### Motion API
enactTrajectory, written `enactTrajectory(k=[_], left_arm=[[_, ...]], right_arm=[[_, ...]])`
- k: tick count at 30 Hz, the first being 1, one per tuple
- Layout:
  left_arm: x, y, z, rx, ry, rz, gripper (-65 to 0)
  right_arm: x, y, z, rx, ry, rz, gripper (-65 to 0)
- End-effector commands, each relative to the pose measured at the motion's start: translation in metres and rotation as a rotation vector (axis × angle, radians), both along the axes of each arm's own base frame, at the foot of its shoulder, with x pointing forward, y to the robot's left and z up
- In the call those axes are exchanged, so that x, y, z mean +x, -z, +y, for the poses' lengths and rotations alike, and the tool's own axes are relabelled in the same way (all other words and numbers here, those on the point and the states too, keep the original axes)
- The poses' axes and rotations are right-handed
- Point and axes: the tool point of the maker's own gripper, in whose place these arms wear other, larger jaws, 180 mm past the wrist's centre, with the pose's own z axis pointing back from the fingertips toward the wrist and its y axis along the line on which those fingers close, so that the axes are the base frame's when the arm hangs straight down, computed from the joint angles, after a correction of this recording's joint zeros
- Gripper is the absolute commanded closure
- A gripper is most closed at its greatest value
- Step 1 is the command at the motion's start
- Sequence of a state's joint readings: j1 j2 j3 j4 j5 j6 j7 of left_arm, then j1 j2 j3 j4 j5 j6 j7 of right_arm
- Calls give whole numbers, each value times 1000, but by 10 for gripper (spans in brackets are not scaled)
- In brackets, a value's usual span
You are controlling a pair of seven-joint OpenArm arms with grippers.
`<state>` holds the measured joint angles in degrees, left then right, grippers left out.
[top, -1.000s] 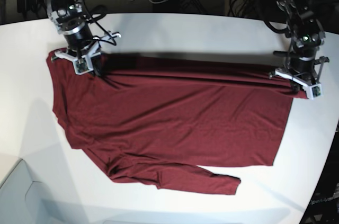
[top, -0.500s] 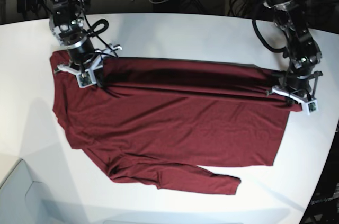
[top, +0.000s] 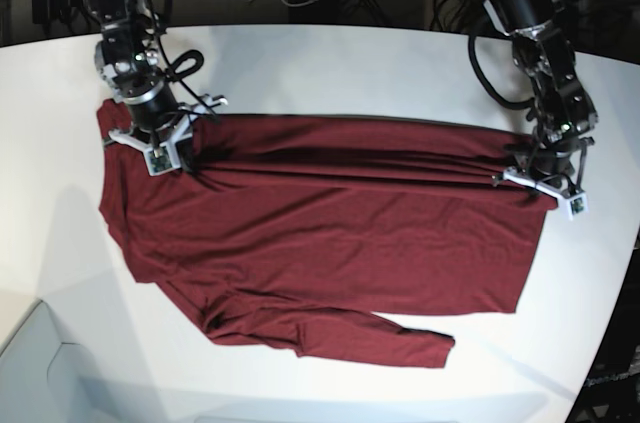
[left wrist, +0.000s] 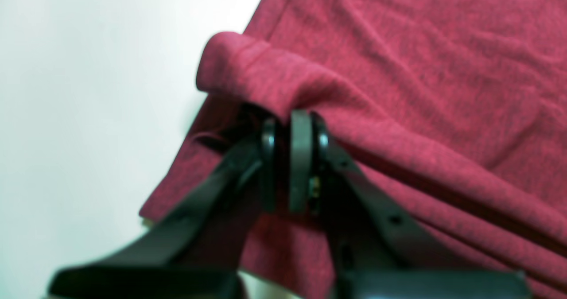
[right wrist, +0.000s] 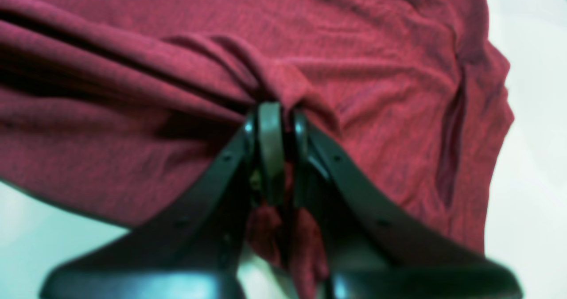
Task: Layout the t-shirt on the table in an organized manner, then fold the t-shirt properly
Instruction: 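Drag the collar edge with both grippers toward the hem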
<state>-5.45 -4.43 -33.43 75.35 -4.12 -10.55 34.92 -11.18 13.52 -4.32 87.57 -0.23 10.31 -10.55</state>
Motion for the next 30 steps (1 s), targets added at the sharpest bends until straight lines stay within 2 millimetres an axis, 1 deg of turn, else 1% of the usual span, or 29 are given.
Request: enactTrajectory(k=[1,5,6,8,10,11,13,15,19,22,24,26,28,30], left_arm=[[11,-19,11,35,-14,-57,-50],[10,-21,11,39,-15,-59,-227],[10,-21,12,41,-15,-60,-271],[9,-20,12,41,-15,-59,-333],[9,-21,12,41,-15,-60,-371],[9,-21,12,41,-15,-60,-382],[9,-21,12,41,-17,-60,-393],[8,-21,13,42,-20,-60,-397],[3,-18,14,44,-21,-53,-398],[-1,-31,20,80,-16,-77,-398],[-1,-40,21,94,-13,-97,-398],[1,-51,21,109,-9,-119,-398],[1,-55,24,121,-11,-124,-398],[1,-55,25,124,-13,-124,-398]], right_arm=[[8,-14,-5,-11,5,-53,-44],[6,-14,-7,-12,12,-51,-202],[2,-12,-7,-12,12,-46,-240],[0,-15,-10,-13,18,-54,-284],[-1,-23,-21,-15,55,-72,-312],[-4,-24,-26,-14,74,-75,-319],[-6,-31,-31,-3,108,-94,-323],[-9,-38,-43,-7,148,-110,-324],[-24,-35,-72,-36,216,-92,-325],[-36,-31,-87,-51,255,-74,-325],[-43,-27,-90,-56,262,-58,-326],[-52,-25,-89,-61,253,-44,-326],[-61,-22,-87,-64,249,-28,-326],[-66,-20,-86,-66,246,-17,-324]])
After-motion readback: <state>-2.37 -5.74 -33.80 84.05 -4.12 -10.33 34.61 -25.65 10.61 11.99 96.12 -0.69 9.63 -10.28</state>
